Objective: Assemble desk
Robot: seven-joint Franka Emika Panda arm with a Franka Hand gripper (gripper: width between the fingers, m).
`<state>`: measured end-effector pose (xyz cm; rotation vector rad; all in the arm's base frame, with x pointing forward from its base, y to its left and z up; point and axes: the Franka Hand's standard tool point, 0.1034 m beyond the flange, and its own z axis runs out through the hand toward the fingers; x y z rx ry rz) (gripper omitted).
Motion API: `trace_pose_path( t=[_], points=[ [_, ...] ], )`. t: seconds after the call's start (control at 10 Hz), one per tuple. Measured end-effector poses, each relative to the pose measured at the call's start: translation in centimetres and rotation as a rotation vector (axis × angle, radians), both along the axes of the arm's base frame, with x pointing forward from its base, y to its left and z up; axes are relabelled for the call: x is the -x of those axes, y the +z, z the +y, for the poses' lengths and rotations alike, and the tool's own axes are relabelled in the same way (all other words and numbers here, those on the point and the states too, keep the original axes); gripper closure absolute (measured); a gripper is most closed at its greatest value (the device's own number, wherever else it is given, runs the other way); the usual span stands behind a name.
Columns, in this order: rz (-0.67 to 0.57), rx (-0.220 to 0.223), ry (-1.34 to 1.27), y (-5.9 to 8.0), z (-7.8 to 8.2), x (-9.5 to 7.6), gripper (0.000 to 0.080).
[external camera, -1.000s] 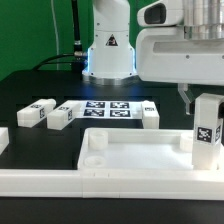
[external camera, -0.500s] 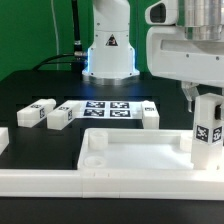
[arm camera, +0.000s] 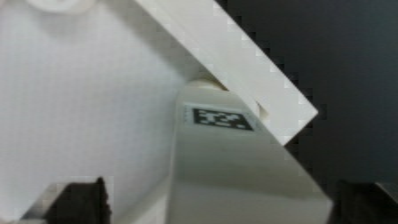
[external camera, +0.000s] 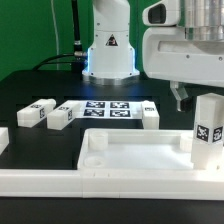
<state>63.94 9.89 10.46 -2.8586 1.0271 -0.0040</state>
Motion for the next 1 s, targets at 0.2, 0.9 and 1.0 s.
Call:
trace_pose_path(
  t=[0.2,0.9,1.0],
  points=[
    [-0.016,0.008,0.18,-0.08,-0.03,0.02,0.0151],
    [-0.062,0.025,0.676,-0.17,0.56,0.15,0.0151],
    [-0.069,0.035,0.76,-0.11,0.51,0.09,0.0151]
  ],
)
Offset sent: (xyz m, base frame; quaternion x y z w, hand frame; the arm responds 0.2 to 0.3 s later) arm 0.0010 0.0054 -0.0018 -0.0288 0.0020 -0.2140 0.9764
